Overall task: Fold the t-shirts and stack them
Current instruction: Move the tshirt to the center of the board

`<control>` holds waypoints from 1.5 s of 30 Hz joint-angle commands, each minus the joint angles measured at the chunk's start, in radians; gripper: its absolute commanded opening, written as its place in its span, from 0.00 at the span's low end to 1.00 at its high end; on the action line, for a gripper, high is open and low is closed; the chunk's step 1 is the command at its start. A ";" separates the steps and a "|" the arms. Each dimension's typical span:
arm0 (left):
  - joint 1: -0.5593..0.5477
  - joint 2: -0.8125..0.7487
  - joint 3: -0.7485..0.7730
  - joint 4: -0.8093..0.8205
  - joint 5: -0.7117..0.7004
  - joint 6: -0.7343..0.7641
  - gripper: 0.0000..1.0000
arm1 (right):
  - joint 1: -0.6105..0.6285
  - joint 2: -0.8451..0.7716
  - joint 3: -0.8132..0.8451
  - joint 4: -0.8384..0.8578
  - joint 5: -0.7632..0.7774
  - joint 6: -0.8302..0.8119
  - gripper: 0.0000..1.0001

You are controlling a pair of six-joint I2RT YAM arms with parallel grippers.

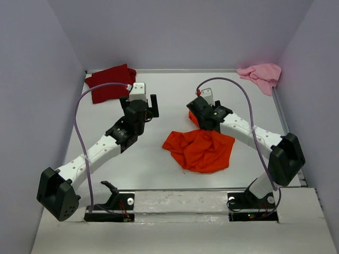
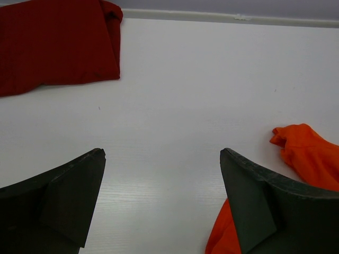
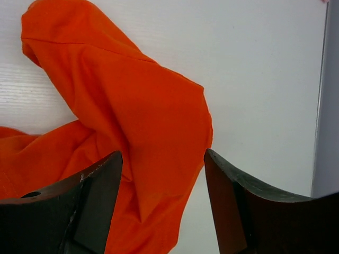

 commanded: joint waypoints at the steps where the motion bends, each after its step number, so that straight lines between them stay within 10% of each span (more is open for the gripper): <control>1: -0.003 -0.008 0.022 0.030 -0.017 0.001 0.99 | 0.002 0.052 -0.005 0.114 -0.041 -0.006 0.69; 14: -0.003 0.007 0.027 0.026 -0.007 0.001 0.99 | 0.002 0.317 0.068 0.245 -0.106 -0.049 0.64; 16: -0.003 0.007 0.025 0.027 -0.005 0.003 0.99 | 0.002 0.354 0.068 0.245 -0.106 -0.045 0.47; 18: -0.003 0.007 0.027 0.027 -0.007 0.003 0.99 | -0.007 0.360 0.063 0.248 -0.116 -0.023 0.00; 37: -0.005 0.009 0.031 0.023 -0.002 -0.005 0.99 | -0.027 -0.175 0.130 -0.105 0.331 -0.089 0.00; 45: -0.003 0.010 0.034 0.019 -0.008 -0.009 0.99 | -0.027 -0.313 0.153 -0.070 0.034 -0.110 0.00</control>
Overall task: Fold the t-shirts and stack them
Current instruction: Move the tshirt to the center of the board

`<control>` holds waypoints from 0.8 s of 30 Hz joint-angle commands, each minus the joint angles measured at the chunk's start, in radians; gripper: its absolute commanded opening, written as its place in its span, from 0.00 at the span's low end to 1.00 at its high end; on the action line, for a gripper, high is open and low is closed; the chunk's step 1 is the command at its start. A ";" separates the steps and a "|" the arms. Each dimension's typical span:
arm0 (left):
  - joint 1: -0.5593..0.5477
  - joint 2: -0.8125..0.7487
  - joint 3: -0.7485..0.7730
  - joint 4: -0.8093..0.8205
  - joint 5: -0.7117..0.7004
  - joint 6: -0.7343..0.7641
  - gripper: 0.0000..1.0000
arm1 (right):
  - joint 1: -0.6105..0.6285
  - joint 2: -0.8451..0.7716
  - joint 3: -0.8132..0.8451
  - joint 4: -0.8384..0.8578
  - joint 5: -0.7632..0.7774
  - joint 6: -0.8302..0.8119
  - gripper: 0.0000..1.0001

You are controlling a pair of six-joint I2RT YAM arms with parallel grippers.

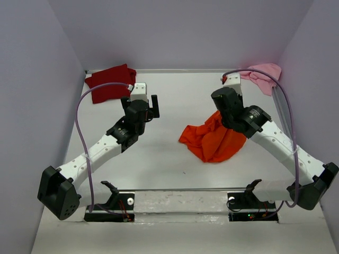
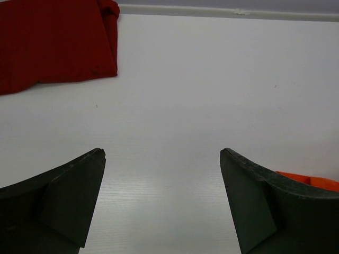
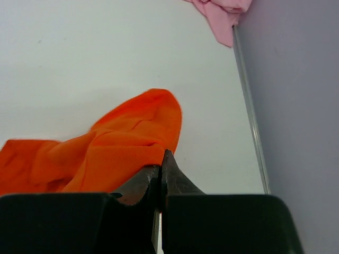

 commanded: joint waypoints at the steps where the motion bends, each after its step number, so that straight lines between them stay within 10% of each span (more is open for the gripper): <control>1: -0.003 -0.005 0.034 0.021 -0.027 -0.011 0.99 | -0.004 -0.046 0.032 0.063 -0.210 -0.052 0.00; 11: 0.000 -0.025 0.020 0.027 -0.084 -0.011 0.99 | 0.046 0.027 0.081 0.234 -0.736 -0.006 0.00; 24: 0.006 -0.020 0.022 0.022 -0.101 -0.012 0.99 | 0.189 0.009 0.004 0.240 -0.490 0.053 0.00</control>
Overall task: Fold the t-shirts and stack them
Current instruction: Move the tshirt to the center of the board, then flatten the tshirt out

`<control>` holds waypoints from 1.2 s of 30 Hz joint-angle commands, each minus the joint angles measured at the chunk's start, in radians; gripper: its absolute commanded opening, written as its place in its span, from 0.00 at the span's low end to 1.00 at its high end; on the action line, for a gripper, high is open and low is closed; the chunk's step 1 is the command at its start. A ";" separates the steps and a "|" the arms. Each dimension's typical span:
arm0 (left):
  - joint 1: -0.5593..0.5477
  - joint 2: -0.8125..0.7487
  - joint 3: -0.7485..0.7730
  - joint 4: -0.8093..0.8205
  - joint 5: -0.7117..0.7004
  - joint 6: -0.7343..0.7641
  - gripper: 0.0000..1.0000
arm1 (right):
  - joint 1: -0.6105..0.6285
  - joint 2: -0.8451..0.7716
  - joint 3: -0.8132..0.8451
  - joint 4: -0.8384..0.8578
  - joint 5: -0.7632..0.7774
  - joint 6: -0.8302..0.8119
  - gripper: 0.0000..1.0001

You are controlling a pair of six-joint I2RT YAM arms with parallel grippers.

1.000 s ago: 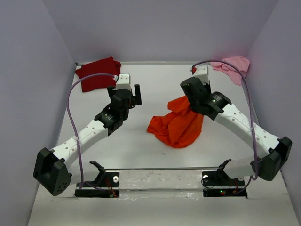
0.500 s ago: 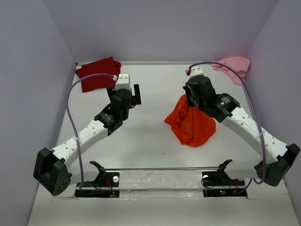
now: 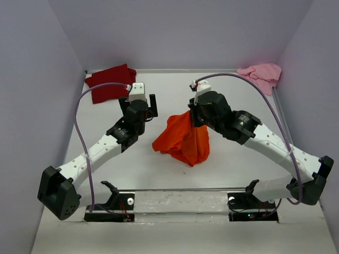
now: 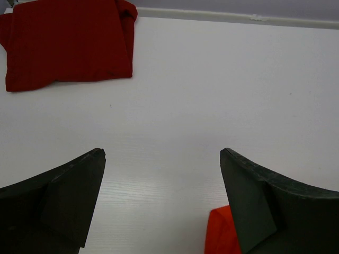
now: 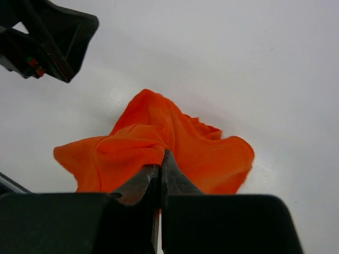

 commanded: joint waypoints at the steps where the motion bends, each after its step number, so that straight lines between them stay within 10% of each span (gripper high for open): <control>1: 0.003 -0.017 0.023 0.021 -0.038 -0.012 0.99 | -0.008 -0.031 -0.123 0.033 0.233 0.031 0.00; 11: 0.001 -0.004 0.029 0.014 -0.024 -0.015 0.99 | -0.074 0.211 -0.254 -0.262 0.547 0.230 0.00; 18: 0.003 -0.006 0.031 0.011 -0.024 -0.012 0.99 | -0.084 0.239 -0.239 -0.328 0.522 0.261 0.59; 36: 0.003 0.013 0.037 0.004 -0.003 -0.015 0.99 | 0.068 -0.102 -0.318 -0.144 0.055 0.043 0.63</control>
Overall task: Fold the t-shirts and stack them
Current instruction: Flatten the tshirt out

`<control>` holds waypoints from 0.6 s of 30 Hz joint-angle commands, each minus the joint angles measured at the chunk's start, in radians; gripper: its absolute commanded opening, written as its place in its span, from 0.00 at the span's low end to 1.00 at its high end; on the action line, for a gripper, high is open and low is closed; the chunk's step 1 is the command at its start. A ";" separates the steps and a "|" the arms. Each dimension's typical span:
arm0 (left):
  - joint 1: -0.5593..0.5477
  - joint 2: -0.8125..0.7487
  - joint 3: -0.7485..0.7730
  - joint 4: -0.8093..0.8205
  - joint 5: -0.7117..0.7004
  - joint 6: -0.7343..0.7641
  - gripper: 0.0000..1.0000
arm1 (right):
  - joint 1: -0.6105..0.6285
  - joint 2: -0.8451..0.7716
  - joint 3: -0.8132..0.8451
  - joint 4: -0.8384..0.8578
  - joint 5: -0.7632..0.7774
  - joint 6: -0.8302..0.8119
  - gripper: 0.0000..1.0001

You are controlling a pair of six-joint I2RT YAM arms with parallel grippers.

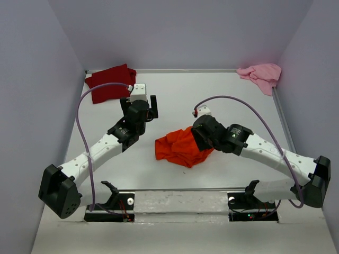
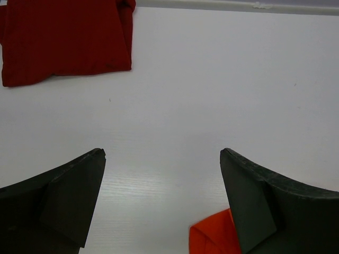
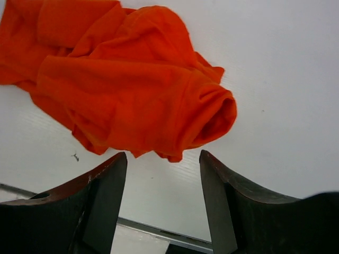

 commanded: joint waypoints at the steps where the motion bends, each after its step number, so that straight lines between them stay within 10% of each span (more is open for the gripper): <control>1: 0.001 -0.004 0.037 0.026 -0.010 -0.013 0.99 | 0.043 -0.051 -0.061 0.097 -0.145 -0.066 0.62; 18: 0.001 0.013 0.043 0.019 0.011 -0.014 0.99 | 0.147 0.029 -0.190 0.239 -0.282 -0.118 0.54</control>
